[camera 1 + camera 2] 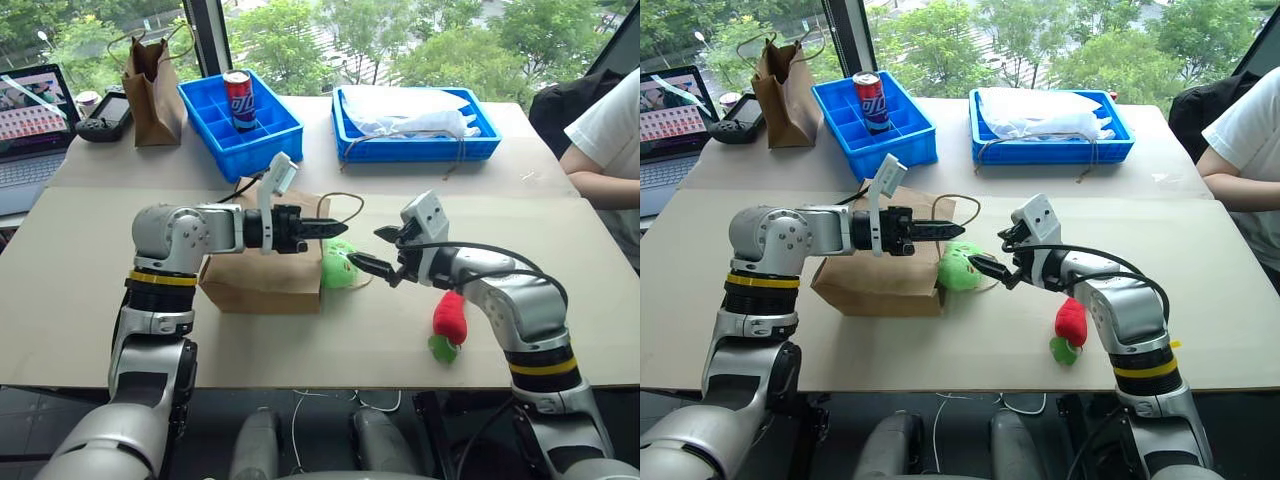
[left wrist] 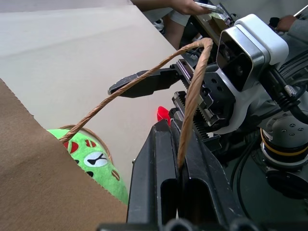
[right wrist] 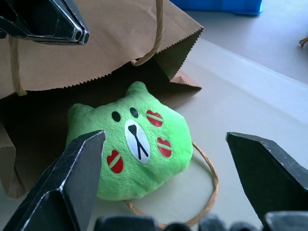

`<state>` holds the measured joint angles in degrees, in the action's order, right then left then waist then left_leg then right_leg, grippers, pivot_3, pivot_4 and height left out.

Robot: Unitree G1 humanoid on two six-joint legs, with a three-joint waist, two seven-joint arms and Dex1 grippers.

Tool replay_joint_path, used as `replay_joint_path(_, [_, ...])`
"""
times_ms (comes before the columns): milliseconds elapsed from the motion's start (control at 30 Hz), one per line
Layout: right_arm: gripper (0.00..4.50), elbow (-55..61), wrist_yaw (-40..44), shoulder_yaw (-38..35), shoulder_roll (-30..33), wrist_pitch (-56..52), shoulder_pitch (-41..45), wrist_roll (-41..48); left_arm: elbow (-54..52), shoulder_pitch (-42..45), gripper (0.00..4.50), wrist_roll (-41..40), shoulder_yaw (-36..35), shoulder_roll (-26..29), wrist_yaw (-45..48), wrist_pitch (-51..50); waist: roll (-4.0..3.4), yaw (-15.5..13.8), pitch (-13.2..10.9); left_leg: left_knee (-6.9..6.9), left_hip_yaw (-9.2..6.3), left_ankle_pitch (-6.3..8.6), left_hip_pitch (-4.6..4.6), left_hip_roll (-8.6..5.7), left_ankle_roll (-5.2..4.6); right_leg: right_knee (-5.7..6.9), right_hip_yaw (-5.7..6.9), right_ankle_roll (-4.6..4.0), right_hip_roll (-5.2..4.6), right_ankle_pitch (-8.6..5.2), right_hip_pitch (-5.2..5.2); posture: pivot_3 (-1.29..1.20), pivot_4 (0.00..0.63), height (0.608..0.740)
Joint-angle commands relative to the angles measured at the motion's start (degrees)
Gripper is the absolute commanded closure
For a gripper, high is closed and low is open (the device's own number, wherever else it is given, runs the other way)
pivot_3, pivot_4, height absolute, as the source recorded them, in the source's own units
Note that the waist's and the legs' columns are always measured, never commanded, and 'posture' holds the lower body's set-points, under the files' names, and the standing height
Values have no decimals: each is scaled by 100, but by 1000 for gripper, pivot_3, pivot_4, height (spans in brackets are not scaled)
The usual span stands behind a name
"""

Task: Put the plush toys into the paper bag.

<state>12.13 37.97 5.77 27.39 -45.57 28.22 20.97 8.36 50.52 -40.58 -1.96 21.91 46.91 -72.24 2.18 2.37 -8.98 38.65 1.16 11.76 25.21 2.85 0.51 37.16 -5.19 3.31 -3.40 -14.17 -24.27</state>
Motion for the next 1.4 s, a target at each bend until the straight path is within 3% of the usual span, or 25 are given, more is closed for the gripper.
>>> replay_joint_path(33, [52,-272,40,183,-164,297,17,-115,-78,198,4500,-93,-102,27,13,73,0,1,0,0,0,0,0,0,0,0,0,0,0,0,-1,0,150,722])
replay_joint_path(100, [52,-646,37,364,-338,396,88,-225,-55,248,4500,-110,-146,30,-5,56,0,2,0,0,0,0,0,0,0,0,0,0,0,0,0,0,150,722])
replay_joint_path(200, [772,-1086,79,513,-575,655,182,-349,-42,301,4500,-126,-187,25,-22,47,0,4,0,0,0,0,0,0,0,0,0,0,0,0,-1,0,150,722])
replay_joint_path(333, [2053,-1298,215,596,-684,909,213,-456,-47,338,4500,-153,-237,8,-48,32,0,4,0,0,-1,0,0,0,0,-1,0,0,0,0,1,0,150,722])
replay_joint_path(567, [4476,-615,551,337,-637,1018,231,-134,-101,343,4500,-208,-274,-19,-82,4,0,5,0,0,-1,0,0,0,0,1,1,0,0,0,0,0,150,722])
replay_joint_path(800, [4492,-285,957,665,-750,738,361,172,-93,406,4500,-235,-206,-63,-81,39,0,1,0,0,-4,0,0,0,0,0,2,0,0,0,1,0,150,722])
replay_joint_path(1133, [4492,-1183,832,1218,-1721,1354,553,-176,-295,408,4500,-383,-289,-327,-296,-51,-1,5,-1,0,-6,0,0,0,1,1,3,0,1,0,1,0,150,722])
replay_joint_path(1400, [4492,-1563,122,566,-2253,1736,360,-118,-360,428,4500,-408,-260,-616,-503,96,-1,-3,-1,0,-8,-1,1,0,2,2,4,0,0,1,1,0,150,722])
